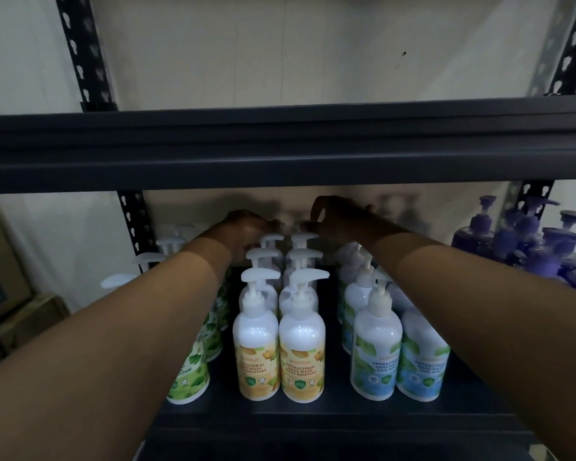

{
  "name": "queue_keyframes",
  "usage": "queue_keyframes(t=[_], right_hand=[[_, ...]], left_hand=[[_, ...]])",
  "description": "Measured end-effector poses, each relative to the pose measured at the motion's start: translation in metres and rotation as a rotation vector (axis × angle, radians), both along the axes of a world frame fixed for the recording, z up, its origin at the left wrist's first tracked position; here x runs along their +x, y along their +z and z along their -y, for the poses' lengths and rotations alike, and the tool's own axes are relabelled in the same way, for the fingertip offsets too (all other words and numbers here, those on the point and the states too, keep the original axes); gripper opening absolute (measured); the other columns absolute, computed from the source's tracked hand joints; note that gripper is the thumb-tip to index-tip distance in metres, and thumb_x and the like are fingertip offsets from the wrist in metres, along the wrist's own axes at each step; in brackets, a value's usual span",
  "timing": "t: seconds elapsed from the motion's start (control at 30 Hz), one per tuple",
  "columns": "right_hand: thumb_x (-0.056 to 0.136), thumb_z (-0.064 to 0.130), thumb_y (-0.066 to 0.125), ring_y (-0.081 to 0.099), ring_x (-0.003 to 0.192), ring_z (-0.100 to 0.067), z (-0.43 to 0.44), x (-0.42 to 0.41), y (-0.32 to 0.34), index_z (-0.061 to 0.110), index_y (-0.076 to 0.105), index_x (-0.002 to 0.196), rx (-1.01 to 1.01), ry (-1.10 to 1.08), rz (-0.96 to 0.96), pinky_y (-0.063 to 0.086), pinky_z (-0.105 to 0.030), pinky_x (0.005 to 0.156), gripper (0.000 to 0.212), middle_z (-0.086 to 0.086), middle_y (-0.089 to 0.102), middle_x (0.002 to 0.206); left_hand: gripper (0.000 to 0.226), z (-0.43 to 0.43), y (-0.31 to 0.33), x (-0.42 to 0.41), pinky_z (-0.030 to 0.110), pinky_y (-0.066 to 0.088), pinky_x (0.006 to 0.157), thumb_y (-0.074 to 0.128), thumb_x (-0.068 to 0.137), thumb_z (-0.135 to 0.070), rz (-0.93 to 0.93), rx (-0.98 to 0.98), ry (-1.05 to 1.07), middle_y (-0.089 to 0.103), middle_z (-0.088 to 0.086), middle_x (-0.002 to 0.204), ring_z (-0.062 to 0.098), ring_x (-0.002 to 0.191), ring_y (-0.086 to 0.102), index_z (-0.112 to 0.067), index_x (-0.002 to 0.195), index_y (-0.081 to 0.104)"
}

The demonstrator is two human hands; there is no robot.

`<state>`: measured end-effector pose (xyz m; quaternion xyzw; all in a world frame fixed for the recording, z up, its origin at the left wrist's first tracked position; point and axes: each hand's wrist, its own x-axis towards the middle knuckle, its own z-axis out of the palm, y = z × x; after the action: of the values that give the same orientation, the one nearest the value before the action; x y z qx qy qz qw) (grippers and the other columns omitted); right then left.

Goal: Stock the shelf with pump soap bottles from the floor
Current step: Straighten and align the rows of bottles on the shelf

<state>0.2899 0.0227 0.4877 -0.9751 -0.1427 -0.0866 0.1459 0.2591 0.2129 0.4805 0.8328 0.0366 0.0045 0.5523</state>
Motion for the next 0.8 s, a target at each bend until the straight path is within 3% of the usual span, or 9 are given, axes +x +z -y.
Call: queue_keyframes(t=[0.1, 0.17, 0.27, 0.37, 0.43, 0.5, 0.63, 0.8], right_hand=[[0.095, 0.062, 0.054, 0.055, 0.116, -0.029, 0.002, 0.0, 0.001, 0.02, 0.062, 0.12, 0.013, 0.019, -0.013, 0.036, -0.053, 0.111, 0.05, -0.005, 0.061, 0.125], [0.091, 0.062, 0.06, 0.058, 0.114, -0.025, 0.008, -0.002, 0.004, 0.027, 0.061, 0.124, 0.078, 0.037, 0.0, 0.044, -0.044, 0.106, 0.048, -0.002, 0.062, 0.126], [0.09, 0.056, 0.065, 0.062, 0.11, -0.02, 0.022, -0.014, 0.012, 0.028, 0.061, 0.123, 0.173, 0.047, 0.044, 0.048, -0.034, 0.1, 0.043, -0.001, 0.068, 0.117], [0.092, 0.051, 0.065, 0.061, 0.112, -0.017, 0.042, -0.044, 0.019, 0.027, 0.064, 0.12, 0.246, 0.059, 0.038, 0.045, -0.027, 0.101, 0.036, 0.003, 0.067, 0.121], [0.094, 0.051, 0.062, 0.058, 0.115, -0.015, 0.056, -0.069, 0.023, 0.028, 0.065, 0.123, 0.217, 0.046, 0.048, 0.04, -0.021, 0.097, 0.037, 0.007, 0.064, 0.126], [0.097, 0.049, 0.058, 0.057, 0.118, -0.016, 0.069, -0.096, 0.023, 0.028, 0.066, 0.127, 0.126, 0.034, 0.058, 0.041, -0.024, 0.099, 0.037, 0.009, 0.063, 0.13], [0.094, 0.044, 0.065, 0.066, 0.102, -0.012, 0.097, -0.149, 0.017, 0.022, 0.073, 0.115, 0.325, 0.053, 0.096, 0.051, -0.029, 0.09, 0.031, 0.006, 0.074, 0.111], [0.094, 0.042, 0.067, 0.066, 0.103, -0.007, 0.13, -0.184, 0.004, 0.02, 0.072, 0.117, 0.532, 0.024, 0.057, 0.05, -0.017, 0.079, 0.032, 0.007, 0.072, 0.11]], left_hand=[[0.032, -0.001, -0.002, 0.001, 0.021, 0.051, 0.045, 0.068, 0.096, -0.03, 0.014, 0.023, 0.025, 0.069, 0.01, 0.082, 0.017, 0.062, 0.067, 0.0, 0.109, 0.069], [0.038, -0.001, -0.004, 0.002, 0.033, 0.06, 0.068, 0.068, 0.095, -0.038, 0.028, 0.055, 0.03, 0.073, 0.013, 0.092, 0.025, 0.078, 0.07, -0.003, 0.109, 0.07], [0.037, 0.003, 0.003, -0.007, 0.037, 0.054, 0.085, 0.061, 0.098, -0.04, 0.117, 0.149, 0.077, 0.07, 0.015, 0.11, 0.029, 0.093, 0.067, -0.005, 0.109, 0.066], [0.048, 0.012, 0.014, -0.033, 0.024, 0.041, 0.091, 0.058, 0.099, -0.04, 0.221, 0.298, 0.147, 0.059, 0.007, 0.139, 0.027, 0.123, 0.058, -0.012, 0.139, 0.057], [0.045, 0.02, 0.018, -0.056, 0.023, 0.042, 0.096, 0.059, 0.099, -0.038, 0.285, 0.345, 0.152, 0.061, 0.007, 0.139, 0.027, 0.123, 0.058, -0.012, 0.136, 0.06], [0.036, 0.032, 0.02, -0.086, 0.031, 0.05, 0.097, 0.061, 0.099, -0.034, 0.342, 0.361, 0.124, 0.069, 0.01, 0.125, 0.029, 0.112, 0.064, -0.009, 0.123, 0.068], [0.026, 0.056, 0.014, -0.141, 0.019, 0.051, 0.075, 0.07, 0.092, -0.04, 0.448, 0.194, 0.049, 0.073, -0.007, 0.105, 0.007, 0.094, 0.067, -0.022, 0.11, 0.072], [0.034, 0.091, 0.007, -0.175, 0.028, 0.05, 0.102, 0.073, 0.092, -0.033, 0.469, 0.102, -0.096, 0.07, -0.006, 0.121, 0.007, 0.115, 0.063, -0.017, 0.121, 0.069]])
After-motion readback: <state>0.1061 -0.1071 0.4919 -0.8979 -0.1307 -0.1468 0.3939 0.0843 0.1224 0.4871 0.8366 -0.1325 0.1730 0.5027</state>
